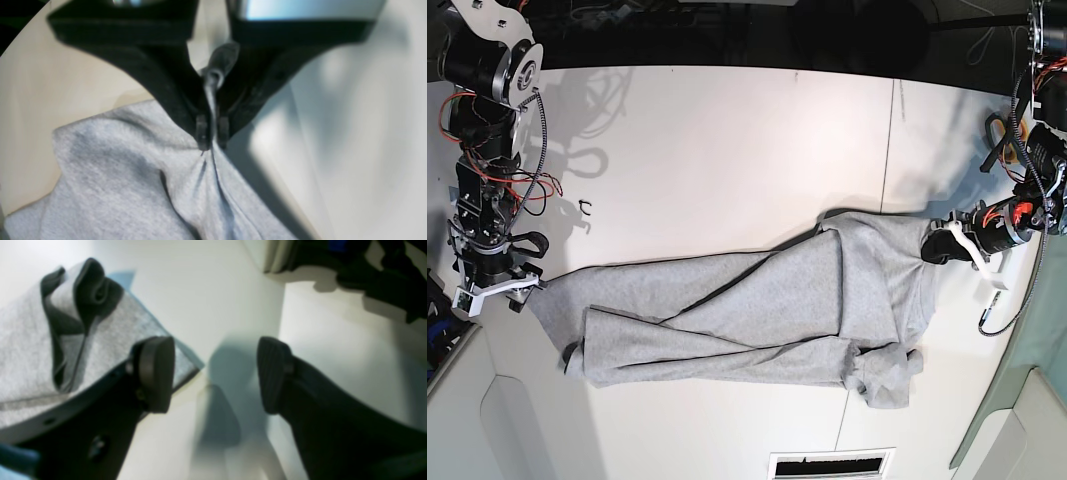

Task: Layout the t-shirt on the table in an organized manner, then fold the t-shirt properly
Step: 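Open both grippers and move them to new spots on the shirt, then grasp the shirt ends with both grippers and stretch it lengthwise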

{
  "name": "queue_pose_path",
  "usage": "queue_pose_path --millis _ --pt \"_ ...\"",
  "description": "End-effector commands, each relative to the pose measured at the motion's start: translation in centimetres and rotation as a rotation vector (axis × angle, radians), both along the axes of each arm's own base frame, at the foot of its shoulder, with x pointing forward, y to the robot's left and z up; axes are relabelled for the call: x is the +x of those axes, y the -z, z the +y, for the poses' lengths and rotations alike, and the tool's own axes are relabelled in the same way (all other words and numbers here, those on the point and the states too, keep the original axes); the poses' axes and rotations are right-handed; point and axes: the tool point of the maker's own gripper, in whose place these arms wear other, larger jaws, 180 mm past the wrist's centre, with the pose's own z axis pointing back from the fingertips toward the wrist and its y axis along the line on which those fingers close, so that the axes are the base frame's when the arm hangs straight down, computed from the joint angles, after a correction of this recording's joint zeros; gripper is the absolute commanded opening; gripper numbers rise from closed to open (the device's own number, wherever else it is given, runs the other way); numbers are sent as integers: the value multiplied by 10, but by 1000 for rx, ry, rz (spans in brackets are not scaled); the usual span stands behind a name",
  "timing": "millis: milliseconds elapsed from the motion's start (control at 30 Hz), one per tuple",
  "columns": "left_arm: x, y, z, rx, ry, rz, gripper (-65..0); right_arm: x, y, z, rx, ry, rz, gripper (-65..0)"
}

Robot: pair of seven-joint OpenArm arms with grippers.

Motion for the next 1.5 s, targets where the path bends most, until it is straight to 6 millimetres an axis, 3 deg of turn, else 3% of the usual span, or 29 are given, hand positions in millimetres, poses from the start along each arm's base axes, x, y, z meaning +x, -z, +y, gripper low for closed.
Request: queue_pose_path --millis 0,300,500,633,767,867,1033,1167,1267,1467 --pt "11 -17 5 -4 3 -51 -650 17 -26 -6 -16 -6 -78 -264" --pt "7 -16 12 14 6 -34 -650 2 11 17 69 -79 -8 -264" --pt "8 -18 12 -2 -1 -41 -650 -2 21 24 92 -89 -5 -265" --pt "10 -21 10 -24 -10 -48 -650 5 15 31 102 -96 -20 -277" --pt "9 -20 10 -20 -6 -40 -650 18 8 47 105 -131 -31 -411" --pt "8 -19 10 -18 -5 -36 -650 21 9 58 78 -166 -19 -472" --pt "8 -19 10 -19 -5 -37 -650 21 11 65 16 -211 1 -650" --pt "8 -20 10 -18 -5 -37 -650 22 9 65 -55 -258 15 -650" --pt "11 -23 12 -20 -11 -54 -650 29 -4 69 -56 -286 -37 -650" --pt "24 -70 33 2 -2 -165 -650 29 -50 77 -76 -399 -176 -650"
